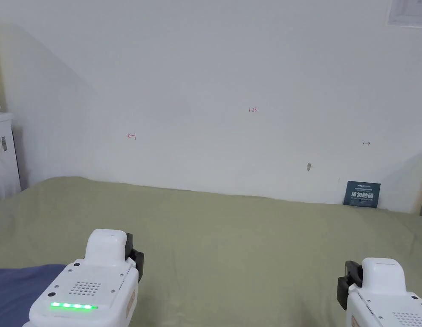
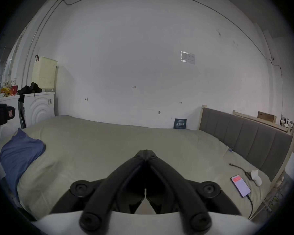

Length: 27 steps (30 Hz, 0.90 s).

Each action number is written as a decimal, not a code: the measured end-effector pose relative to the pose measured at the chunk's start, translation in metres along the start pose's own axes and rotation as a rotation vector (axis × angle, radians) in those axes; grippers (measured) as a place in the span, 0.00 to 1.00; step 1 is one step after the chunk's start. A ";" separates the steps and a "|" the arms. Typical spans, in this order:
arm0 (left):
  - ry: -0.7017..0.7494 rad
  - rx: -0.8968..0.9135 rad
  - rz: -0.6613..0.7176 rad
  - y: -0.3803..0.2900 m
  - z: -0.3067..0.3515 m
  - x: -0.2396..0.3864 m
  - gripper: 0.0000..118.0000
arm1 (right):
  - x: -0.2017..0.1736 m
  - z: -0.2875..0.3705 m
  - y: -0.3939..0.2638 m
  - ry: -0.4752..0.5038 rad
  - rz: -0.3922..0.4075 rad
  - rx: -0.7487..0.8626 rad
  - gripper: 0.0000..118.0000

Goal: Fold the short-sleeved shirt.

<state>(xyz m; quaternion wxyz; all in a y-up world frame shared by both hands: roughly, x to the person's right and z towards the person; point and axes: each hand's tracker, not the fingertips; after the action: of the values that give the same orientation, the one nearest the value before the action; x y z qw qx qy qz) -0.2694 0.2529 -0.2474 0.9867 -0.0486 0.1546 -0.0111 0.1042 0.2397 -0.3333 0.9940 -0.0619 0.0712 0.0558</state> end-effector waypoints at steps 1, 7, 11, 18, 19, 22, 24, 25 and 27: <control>-0.031 -0.010 0.015 -0.003 0.001 -0.002 0.00 | 0.001 0.000 -0.002 0.021 -0.023 -0.017 0.00; -0.043 -0.046 0.039 -0.001 -0.002 -0.012 0.00 | -0.008 0.001 0.003 0.037 -0.006 -0.042 0.00; 0.001 -0.047 0.065 0.010 0.007 -0.037 0.00 | -0.031 -0.007 0.017 0.093 -0.003 -0.036 0.00; 0.226 -0.033 0.046 0.017 0.062 -0.121 0.00 | -0.138 -0.020 0.036 0.308 0.026 0.002 0.00; 0.270 -0.036 0.057 0.017 0.073 -0.133 0.00 | -0.155 -0.022 0.040 0.357 0.018 0.005 0.00; 0.367 -0.035 0.109 0.014 0.109 -0.164 0.00 | -0.213 -0.015 0.043 0.473 0.013 -0.005 0.00; 0.423 -0.019 0.112 0.010 0.131 -0.179 0.00 | -0.242 -0.007 0.045 0.554 0.021 0.002 0.00; 0.447 -0.023 0.108 0.008 0.138 -0.184 0.00 | -0.255 -0.003 0.044 0.578 0.031 0.004 0.00; 0.473 -0.034 0.106 0.005 0.150 -0.193 0.01 | -0.272 0.004 0.044 0.642 0.032 -0.010 0.00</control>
<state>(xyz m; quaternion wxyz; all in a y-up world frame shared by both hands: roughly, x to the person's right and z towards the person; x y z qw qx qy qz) -0.4070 0.2787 -0.0468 0.9214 -0.0529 0.3836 0.0320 -0.1683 0.2560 -0.2941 0.9194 -0.0803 0.3818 0.0495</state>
